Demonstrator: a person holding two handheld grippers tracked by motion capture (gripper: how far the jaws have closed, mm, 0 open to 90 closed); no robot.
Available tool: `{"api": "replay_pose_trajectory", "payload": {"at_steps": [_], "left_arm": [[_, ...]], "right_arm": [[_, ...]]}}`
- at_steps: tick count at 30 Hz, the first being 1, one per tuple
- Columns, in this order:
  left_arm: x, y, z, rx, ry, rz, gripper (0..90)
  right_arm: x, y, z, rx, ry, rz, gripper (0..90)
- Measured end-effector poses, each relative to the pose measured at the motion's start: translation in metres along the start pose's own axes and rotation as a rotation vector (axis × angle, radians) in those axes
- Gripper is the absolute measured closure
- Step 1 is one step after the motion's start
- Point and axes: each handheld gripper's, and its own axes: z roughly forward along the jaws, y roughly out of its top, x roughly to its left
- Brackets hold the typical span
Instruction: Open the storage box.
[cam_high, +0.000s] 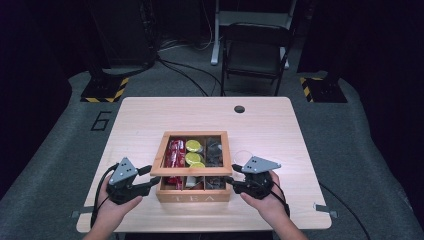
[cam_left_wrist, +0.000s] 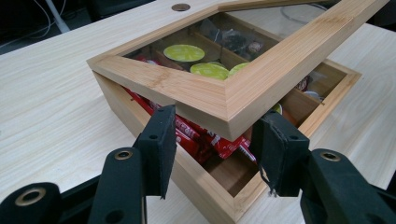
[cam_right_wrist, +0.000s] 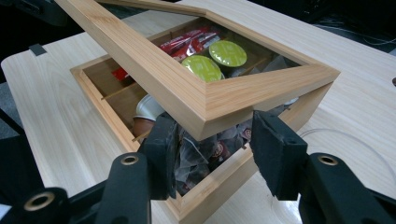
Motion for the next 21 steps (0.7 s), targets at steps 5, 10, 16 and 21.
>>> {"api": "replay_pose_trajectory", "payload": {"at_steps": [5,10,16,21], "left_arm": [[0.002,0.005,-0.001,-0.005,-0.004,-0.017,50.5],[0.005,0.013,-0.003,-0.017,0.003,-0.012,50.8],[0.011,0.028,-0.005,-0.039,0.004,-0.006,51.6],[0.014,0.039,-0.006,-0.058,0.016,0.01,51.4]], "right_arm": [[-0.001,0.004,0.0,-0.014,-0.008,0.001,52.0],[-0.004,0.013,-0.002,-0.029,-0.018,-0.01,52.3],[-0.009,0.026,-0.004,-0.047,-0.026,-0.021,52.5],[-0.011,0.037,-0.005,-0.063,-0.037,-0.026,52.7]]}}
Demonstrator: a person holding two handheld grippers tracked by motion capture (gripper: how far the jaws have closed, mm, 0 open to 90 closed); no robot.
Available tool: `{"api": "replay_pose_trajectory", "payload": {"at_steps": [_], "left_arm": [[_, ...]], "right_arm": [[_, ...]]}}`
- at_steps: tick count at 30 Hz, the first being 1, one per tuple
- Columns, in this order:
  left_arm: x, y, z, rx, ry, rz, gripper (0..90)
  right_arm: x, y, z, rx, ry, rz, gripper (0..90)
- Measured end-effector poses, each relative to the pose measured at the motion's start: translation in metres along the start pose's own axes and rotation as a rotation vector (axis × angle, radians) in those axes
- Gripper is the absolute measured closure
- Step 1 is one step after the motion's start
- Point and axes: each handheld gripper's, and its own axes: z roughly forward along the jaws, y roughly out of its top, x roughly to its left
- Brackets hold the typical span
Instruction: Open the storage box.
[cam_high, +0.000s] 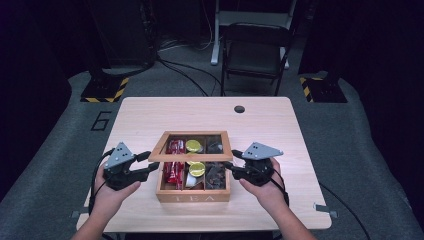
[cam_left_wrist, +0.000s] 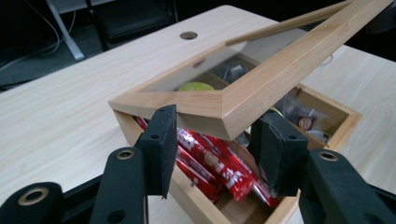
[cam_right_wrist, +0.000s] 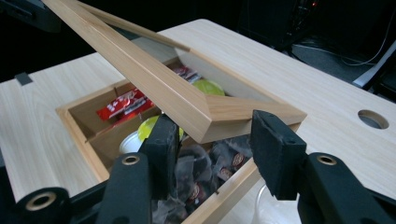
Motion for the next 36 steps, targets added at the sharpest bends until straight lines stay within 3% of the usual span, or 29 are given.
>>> {"api": "replay_pose_trajectory", "payload": {"at_steps": [7,9,21,28,36], "left_arm": [[0.005,0.008,0.002,-0.016,0.004,-0.015,50.0],[0.009,0.008,0.007,-0.018,0.034,-0.021,47.3],[0.016,0.015,0.027,-0.02,0.061,-0.044,45.8],[0.019,0.02,0.032,-0.035,0.094,-0.065,50.4],[0.021,0.026,0.033,-0.038,0.109,-0.05,54.3]], "right_arm": [[-0.006,0.013,0.001,-0.007,-0.004,0.007,52.9],[-0.008,0.016,0.001,-0.002,-0.009,0.01,52.9],[-0.015,0.028,0.004,-0.003,-0.009,0.023,52.8],[-0.018,0.034,0.007,0.01,-0.015,0.027,52.9],[-0.024,0.039,0.008,-0.007,-0.011,0.032,53.0]]}}
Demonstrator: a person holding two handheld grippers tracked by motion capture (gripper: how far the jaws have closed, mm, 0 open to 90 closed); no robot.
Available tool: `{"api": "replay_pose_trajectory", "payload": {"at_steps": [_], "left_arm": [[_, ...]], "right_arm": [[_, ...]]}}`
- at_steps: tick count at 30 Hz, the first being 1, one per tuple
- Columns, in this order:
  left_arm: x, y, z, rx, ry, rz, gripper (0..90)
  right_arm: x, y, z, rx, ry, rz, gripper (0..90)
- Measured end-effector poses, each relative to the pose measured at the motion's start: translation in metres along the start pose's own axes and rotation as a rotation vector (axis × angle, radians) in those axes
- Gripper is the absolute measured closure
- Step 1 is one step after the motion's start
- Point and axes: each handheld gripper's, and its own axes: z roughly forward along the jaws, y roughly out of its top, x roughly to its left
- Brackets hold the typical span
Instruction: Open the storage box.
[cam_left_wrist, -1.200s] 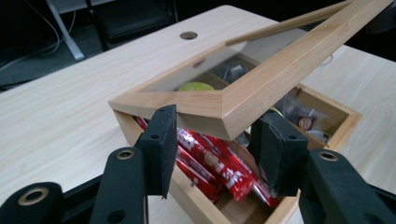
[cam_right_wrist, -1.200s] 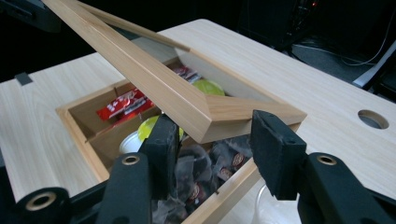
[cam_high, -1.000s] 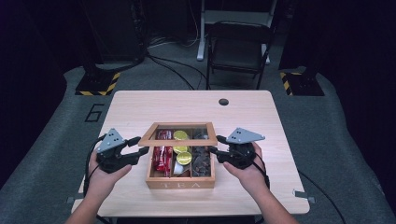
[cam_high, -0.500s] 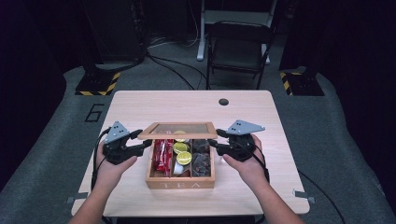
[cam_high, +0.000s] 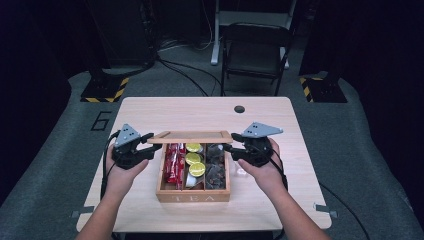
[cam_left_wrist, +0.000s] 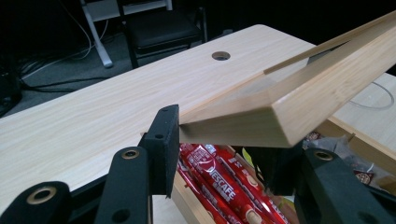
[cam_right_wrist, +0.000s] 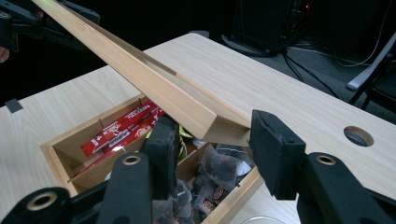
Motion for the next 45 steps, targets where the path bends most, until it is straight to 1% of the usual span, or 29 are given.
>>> {"api": "replay_pose_trajectory", "payload": {"at_steps": [3,4,5,7,8,12,13,16,17,19,23,26,27,30,32,34,36,37,39,40,41,43,45], "left_arm": [[0.002,0.002,0.0,0.0,-0.004,-0.004,54.5],[0.002,0.002,0.0,-0.002,-0.008,-0.007,54.5],[0.003,0.002,0.0,-0.001,-0.012,-0.01,54.5],[0.003,0.002,0.001,-0.004,-0.011,-0.009,54.5],[0.004,0.004,0.0,0.005,-0.014,-0.009,54.5],[0.005,0.004,0.001,-0.003,-0.019,-0.019,54.6],[0.005,0.004,0.001,-0.004,-0.023,-0.026,54.6],[0.005,0.004,0.001,-0.004,-0.023,-0.029,54.5],[0.005,0.004,0.001,-0.004,-0.018,-0.023,54.6],[0.005,0.003,0.0,-0.001,-0.021,-0.016,54.6],[0.005,0.001,0.0,-0.007,-0.029,-0.021,54.3],[0.005,0.0,0.0,-0.005,-0.033,-0.017,54.3],[0.005,0.0,0.0,-0.006,-0.033,-0.018,54.3],[0.006,0.0,0.0,-0.015,-0.034,-0.028,54.3],[0.007,0.0,0.0,-0.017,-0.037,-0.033,54.3],[0.007,0.0,0.0,-0.02,-0.039,-0.035,54.3],[0.008,0.0,0.001,-0.026,-0.039,-0.041,54.4],[0.008,0.0,0.001,-0.026,-0.04,-0.041,54.5],[0.009,0.001,0.001,-0.023,-0.044,-0.04,54.5],[0.009,0.001,0.001,-0.026,-0.046,-0.045,54.5],[0.009,0.001,0.001,-0.028,-0.046,-0.047,54.5],[0.01,0.002,0.001,-0.029,-0.051,-0.048,54.5],[0.011,0.002,0.001,-0.029,-0.054,-0.048,54.6]], "right_arm": [[-0.001,0.001,0.001,-0.007,-0.002,0.015,53.0],[-0.002,0.002,0.001,-0.009,0.001,0.016,53.0],[-0.003,0.002,0.001,-0.008,0.007,0.007,52.9],[-0.003,0.003,0.001,-0.009,0.004,0.008,52.8],[-0.004,0.003,0.002,-0.01,0.005,0.012,52.8],[-0.004,0.003,0.002,-0.016,0.001,0.031,52.7],[-0.004,0.003,0.002,-0.019,0.0,0.033,52.6],[-0.004,0.002,0.003,-0.026,-0.003,0.043,52.2],[-0.004,0.001,0.002,-0.028,-0.001,0.035,52.0],[-0.002,-0.001,0.001,-0.038,-0.009,0.05,51.6],[0.002,-0.008,0.0,-0.045,-0.016,0.06,51.5],[0.007,-0.016,-0.002,-0.045,-0.038,0.055,51.5],[0.009,-0.02,-0.003,-0.044,-0.039,0.053,51.5],[0.012,-0.031,-0.006,-0.045,-0.063,0.053,51.6],[0.014,-0.041,-0.007,-0.051,-0.063,0.085,51.7],[0.016,-0.052,-0.005,-0.038,-0.062,0.098,53.1],[0.02,-0.062,0.001,-0.016,-0.053,0.097,56.5],[0.021,-0.066,0.005,0.002,-0.031,0.086,59.1],[0.025,-0.072,0.015,0.044,-0.002,0.072,59.7],[0.027,-0.074,0.02,0.068,0.004,0.069,59.7],[0.028,-0.076,0.025,0.079,0.012,0.059,59.7],[0.032,-0.076,0.033,0.096,0.015,0.036,59.7],[0.034,-0.075,0.039,0.104,0.019,0.029,59.6]]}}
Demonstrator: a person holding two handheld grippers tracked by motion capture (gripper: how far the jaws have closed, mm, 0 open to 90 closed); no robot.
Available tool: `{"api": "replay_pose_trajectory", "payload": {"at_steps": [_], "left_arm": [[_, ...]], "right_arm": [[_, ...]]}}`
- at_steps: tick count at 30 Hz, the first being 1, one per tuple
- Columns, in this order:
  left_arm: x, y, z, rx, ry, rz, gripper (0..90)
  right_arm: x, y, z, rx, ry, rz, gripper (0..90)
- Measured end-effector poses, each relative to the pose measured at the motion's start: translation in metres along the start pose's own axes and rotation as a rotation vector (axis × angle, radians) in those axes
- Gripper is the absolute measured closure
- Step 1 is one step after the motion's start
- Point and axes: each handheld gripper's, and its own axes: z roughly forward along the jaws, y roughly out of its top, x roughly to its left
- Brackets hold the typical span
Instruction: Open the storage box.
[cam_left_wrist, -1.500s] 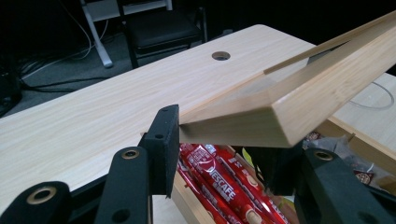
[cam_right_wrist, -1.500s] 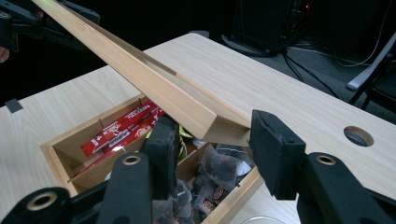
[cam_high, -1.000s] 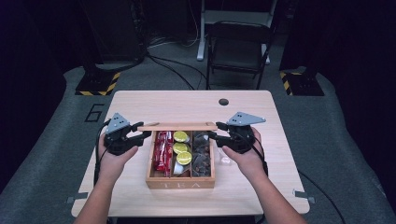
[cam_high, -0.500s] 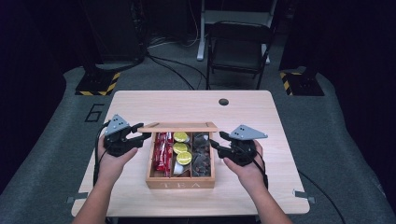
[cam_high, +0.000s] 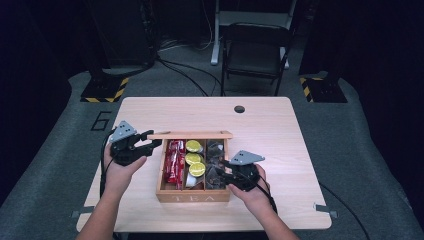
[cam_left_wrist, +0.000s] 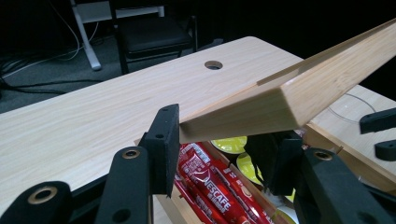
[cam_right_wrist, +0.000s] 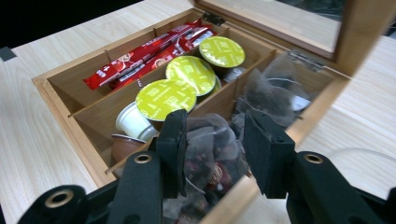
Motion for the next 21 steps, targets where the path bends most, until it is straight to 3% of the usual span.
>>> {"api": "replay_pose_trajectory", "payload": {"at_steps": [8,9,14,21], "left_arm": [[0.0,-0.001,0.0,0.004,0.0,0.004,54.6],[-0.001,-0.001,0.0,0.003,0.002,0.005,54.6],[-0.001,-0.001,0.0,0.005,0.003,0.004,54.5],[0.0,-0.001,0.0,0.005,0.0,0.006,54.5]], "right_arm": [[0.005,-0.007,0.015,0.006,0.043,-0.015,60.0],[0.007,-0.009,0.016,0.008,0.047,0.0,60.3],[0.011,-0.016,0.023,0.018,0.076,-0.026,62.6],[0.017,-0.019,0.033,0.08,0.062,-0.066,56.3]]}}
